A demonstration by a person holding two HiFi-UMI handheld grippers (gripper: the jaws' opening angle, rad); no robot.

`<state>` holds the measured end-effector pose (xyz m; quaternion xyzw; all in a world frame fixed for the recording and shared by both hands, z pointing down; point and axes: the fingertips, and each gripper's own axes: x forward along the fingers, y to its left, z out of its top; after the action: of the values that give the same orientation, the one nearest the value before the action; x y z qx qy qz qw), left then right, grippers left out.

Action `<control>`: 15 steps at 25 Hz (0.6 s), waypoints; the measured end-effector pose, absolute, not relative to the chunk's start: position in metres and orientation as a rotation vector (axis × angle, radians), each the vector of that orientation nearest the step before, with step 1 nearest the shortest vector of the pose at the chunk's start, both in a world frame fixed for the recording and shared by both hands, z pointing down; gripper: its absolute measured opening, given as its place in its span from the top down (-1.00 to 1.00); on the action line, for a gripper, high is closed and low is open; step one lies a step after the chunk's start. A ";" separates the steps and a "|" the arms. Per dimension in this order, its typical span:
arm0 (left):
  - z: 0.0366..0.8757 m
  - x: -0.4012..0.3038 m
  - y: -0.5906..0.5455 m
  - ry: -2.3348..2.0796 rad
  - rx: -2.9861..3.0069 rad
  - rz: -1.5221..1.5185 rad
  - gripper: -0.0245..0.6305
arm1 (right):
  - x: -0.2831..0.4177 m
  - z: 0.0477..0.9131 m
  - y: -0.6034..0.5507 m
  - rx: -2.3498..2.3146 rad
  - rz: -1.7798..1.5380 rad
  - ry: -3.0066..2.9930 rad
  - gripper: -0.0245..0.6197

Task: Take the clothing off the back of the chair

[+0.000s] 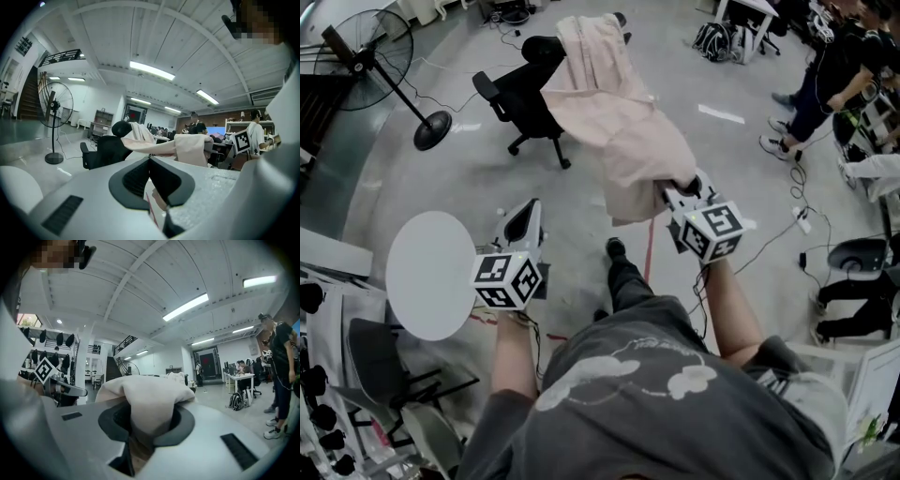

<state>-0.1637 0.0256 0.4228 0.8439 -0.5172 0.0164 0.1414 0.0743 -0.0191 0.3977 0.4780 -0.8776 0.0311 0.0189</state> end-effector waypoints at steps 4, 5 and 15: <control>0.429 -0.163 0.040 -1.468 2.433 0.053 0.93 | 0.078 0.401 0.000 1.500 0.115 -2.715 0.72; 0.430 -0.162 0.041 -1.464 2.431 0.055 0.93 | 0.080 0.402 0.003 1.507 0.129 -2.715 0.72; 0.442 -0.158 0.046 -1.434 2.410 0.055 0.93 | 0.093 0.440 0.008 1.568 0.300 -2.584 0.73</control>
<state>-0.1578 0.0460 0.4423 0.8471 -0.5039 0.0193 0.1678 0.0926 0.0075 0.4400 0.5154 -0.8497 0.0986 0.0519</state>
